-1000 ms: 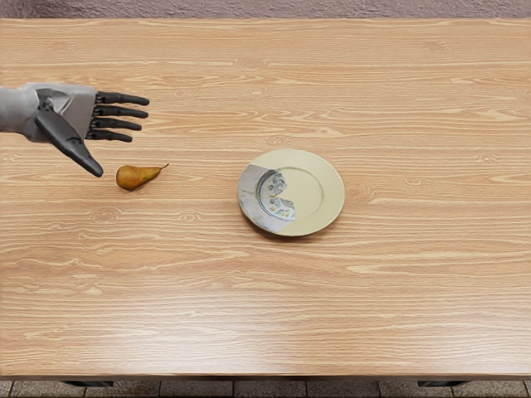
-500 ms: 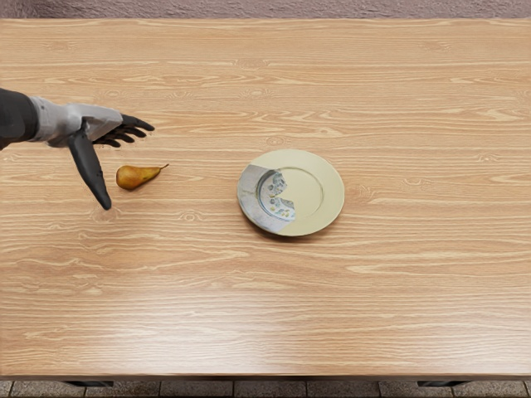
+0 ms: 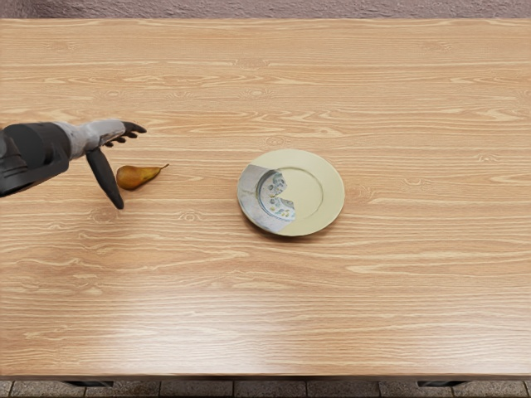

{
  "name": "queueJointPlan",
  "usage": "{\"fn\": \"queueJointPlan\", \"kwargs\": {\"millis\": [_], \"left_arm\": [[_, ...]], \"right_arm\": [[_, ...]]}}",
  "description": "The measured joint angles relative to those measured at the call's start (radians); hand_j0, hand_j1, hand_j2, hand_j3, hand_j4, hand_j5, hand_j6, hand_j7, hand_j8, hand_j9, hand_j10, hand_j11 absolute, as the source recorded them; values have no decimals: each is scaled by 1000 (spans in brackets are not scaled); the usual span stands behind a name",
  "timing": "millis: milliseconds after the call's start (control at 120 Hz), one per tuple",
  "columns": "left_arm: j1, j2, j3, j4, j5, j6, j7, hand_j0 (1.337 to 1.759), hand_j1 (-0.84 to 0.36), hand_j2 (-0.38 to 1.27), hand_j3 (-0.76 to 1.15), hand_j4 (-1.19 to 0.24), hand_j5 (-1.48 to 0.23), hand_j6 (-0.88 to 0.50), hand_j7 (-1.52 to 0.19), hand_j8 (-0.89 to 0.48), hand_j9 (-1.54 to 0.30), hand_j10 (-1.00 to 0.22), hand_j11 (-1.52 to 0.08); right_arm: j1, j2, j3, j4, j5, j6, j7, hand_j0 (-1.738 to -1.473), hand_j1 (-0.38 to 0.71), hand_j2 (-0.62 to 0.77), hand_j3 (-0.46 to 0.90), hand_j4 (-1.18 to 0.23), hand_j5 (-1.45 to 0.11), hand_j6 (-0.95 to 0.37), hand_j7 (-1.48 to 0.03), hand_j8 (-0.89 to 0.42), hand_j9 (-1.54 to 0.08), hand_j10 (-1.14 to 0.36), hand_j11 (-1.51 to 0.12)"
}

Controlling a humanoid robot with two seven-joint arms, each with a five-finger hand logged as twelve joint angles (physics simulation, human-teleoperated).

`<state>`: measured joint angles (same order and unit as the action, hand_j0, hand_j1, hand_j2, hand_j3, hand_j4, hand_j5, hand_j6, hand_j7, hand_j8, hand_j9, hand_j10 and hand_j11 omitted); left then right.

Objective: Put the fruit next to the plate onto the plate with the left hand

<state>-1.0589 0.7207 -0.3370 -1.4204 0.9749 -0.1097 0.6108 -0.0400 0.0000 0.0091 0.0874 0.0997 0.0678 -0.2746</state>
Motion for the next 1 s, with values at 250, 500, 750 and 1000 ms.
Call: {"fn": "queueJointPlan", "kwargs": {"millis": [250, 500, 750, 1000], "left_arm": [[-1, -46, 40, 26, 73, 114, 0, 1658, 245, 20, 0, -93, -115, -94, -115, -94, -115, -92, -115], [22, -120, 68, 134, 109, 165, 0, 1658, 244, 21, 0, -94, -117, -96, -117, -95, -117, -94, -117], [28, -155, 78, 215, 127, 183, 0, 1658, 235, 22, 0, -101, -127, -103, -126, -102, -126, -101, -126], [35, -155, 81, 232, 129, 190, 0, 1658, 177, 32, 0, -150, -190, -151, -189, -151, -189, -149, -189]], "right_arm": [[0, 0, 0, 0, 0, 0, 0, -1658, -349, 0, 0, 0, 0, -1, 0, 0, 0, 0, 0], [0, 0, 0, 0, 0, 0, 0, -1658, -349, 0, 0, 0, 0, -1, 0, 0, 0, 0, 0], [0, 0, 0, 0, 0, 0, 0, -1658, -349, 0, 0, 0, 0, -1, 0, 0, 0, 0, 0], [0, 0, 0, 0, 0, 0, 0, -1658, -349, 0, 0, 0, 0, -1, 0, 0, 0, 0, 0]]}}
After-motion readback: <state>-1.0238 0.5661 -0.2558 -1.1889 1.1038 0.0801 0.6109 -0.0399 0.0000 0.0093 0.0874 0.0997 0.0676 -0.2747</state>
